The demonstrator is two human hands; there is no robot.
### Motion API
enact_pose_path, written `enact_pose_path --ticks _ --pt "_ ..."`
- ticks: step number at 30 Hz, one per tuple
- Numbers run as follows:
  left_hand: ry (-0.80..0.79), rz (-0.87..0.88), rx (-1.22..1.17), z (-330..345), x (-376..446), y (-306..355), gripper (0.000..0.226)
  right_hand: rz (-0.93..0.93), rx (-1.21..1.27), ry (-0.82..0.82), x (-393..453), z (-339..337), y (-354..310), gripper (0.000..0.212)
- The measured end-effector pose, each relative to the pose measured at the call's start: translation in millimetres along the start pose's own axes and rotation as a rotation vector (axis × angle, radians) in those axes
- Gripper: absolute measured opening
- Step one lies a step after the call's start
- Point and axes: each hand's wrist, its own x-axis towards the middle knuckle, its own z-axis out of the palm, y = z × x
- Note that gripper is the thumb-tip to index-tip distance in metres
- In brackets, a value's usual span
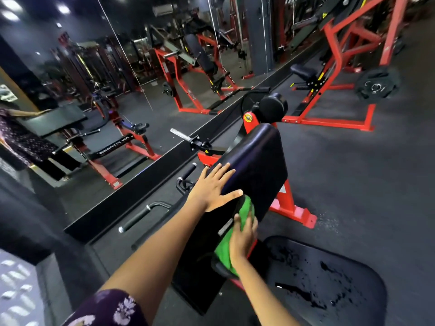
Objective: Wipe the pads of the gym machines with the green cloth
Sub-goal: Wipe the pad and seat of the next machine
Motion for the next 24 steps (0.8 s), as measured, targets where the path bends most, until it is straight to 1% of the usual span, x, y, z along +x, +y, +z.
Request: enact_pose_path --ticks 1,2,3,4,5,7,8,10,11,12,14,15,17,18,19,21,22,24 --pt "0.003 0.001 0.003 0 -1 0 0.096 -0.101 -0.014 -0.014 -15 0 4 0.062" --pt "0.004 0.005 0.006 -1 -1 -1 0.098 -0.146 -0.016 -0.017 -26 -1 13 0.073" --pt "0.001 0.008 0.011 -1 -1 -1 0.100 -0.123 0.000 -0.037 -30 -4 21 0.080" --pt "-0.002 0.012 0.022 1 -1 0 0.101 -0.060 0.022 -0.052 -27 -7 28 0.082" --pt "0.001 0.014 0.036 2 0 -1 0.102 0.020 0.029 -0.052 -15 -8 32 0.079" --pt "0.003 0.010 0.047 2 2 -2 0.102 0.195 0.021 -0.001 15 -6 32 0.062" --pt "0.006 0.008 0.053 2 3 -3 0.102 0.251 0.020 0.034 31 -4 27 0.056" --pt "0.008 0.004 0.054 2 3 -2 0.102 0.311 0.032 0.078 48 -1 16 0.053" --pt "0.007 0.003 0.047 2 3 -1 0.101 0.296 0.040 0.080 50 0 12 0.053" --pt "0.006 0.001 0.035 3 3 0 0.100 0.229 0.043 0.066 46 -1 8 0.052" --pt "0.003 -0.007 0.016 2 3 0 0.098 0.001 0.031 -0.009 28 -2 5 0.055" --pt "0.002 -0.009 0.015 1 3 -1 0.098 -0.085 0.013 -0.051 18 -1 7 0.061" --pt "-0.007 -0.008 0.018 1 3 -2 0.099 -0.141 -0.016 -0.049 4 0 23 0.078" --pt "-0.017 -0.008 0.020 2 2 -1 0.099 -0.093 0.004 -0.014 8 -1 32 0.082" --pt "-0.023 -0.007 0.024 3 1 0 0.099 -0.003 0.039 0.022 16 -2 38 0.079" --pt "-0.023 -0.007 0.028 4 0 1 0.099 0.205 0.084 0.074 47 -4 32 0.055" --pt "-0.017 -0.010 0.020 3 0 1 0.098 0.265 0.091 0.078 61 -5 21 0.046" --pt "0.003 -0.015 -0.022 2 2 -1 0.096 0.261 0.110 0.075 84 -1 -5 0.042"
